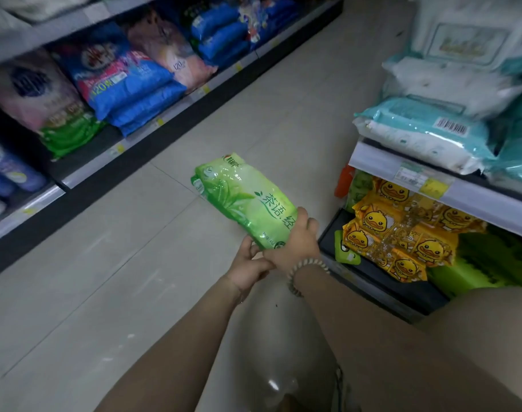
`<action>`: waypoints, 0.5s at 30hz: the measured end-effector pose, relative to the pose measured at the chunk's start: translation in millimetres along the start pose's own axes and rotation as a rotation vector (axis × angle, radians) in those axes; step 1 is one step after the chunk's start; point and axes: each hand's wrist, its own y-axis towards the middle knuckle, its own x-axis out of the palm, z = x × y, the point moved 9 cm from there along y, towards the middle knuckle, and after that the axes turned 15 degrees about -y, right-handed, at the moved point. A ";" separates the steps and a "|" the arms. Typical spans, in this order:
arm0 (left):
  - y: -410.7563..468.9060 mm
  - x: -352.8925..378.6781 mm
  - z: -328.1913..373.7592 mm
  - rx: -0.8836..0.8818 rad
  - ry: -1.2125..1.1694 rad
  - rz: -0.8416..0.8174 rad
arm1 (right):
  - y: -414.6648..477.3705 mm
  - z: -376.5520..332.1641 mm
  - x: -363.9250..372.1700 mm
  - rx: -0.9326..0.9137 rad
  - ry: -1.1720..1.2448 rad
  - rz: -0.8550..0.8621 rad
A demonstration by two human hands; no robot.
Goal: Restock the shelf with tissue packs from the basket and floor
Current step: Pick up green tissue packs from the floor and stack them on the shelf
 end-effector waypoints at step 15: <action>-43.7 42.7 157.1 0.196 0.318 -0.234 | -27.4 -50.2 -105.2 -0.132 0.275 0.237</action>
